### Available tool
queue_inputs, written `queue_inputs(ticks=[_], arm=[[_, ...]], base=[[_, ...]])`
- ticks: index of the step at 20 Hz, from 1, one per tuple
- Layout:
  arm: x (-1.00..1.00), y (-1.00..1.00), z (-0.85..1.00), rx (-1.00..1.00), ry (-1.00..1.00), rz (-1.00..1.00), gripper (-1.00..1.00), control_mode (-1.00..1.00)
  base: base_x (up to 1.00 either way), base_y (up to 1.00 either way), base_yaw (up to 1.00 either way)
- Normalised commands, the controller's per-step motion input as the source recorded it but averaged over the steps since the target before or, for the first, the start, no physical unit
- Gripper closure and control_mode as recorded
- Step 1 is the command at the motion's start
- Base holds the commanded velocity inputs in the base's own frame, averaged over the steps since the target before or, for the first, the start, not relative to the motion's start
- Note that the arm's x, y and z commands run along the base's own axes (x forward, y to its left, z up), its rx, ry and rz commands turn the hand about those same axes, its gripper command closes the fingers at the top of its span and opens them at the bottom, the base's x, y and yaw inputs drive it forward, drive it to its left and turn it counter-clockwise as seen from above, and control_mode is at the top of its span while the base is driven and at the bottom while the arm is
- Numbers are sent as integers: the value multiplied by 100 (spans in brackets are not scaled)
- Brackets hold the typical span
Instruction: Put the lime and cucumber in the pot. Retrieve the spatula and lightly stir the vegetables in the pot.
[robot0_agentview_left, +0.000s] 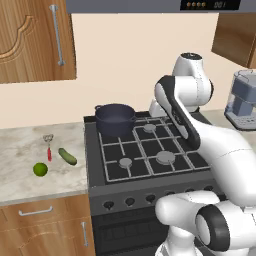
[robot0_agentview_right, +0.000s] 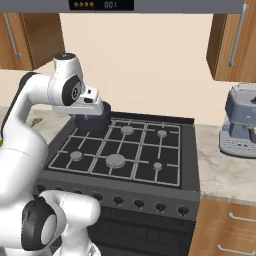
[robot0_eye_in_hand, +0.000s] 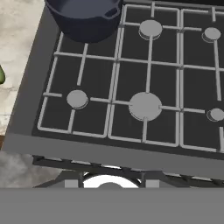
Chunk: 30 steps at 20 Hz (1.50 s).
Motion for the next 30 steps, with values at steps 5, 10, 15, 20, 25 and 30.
queue_inputs(ticks=[5,10,15,20,25,30], arm=[[-31,8,0,0,0,4,-100,-100],[-32,48,-2,0,9,14,-100,-100],[1,100,-31,0,19,18,-100,-100],[67,99,-36,2,19,33,-100,-100],[78,72,-41,0,10,18,-100,-100],[37,32,-71,0,-1,0,-100,-100]], base=[[0,0,0],[0,0,0],[0,0,0],[0,0,0],[0,0,0],[0,0,0]])
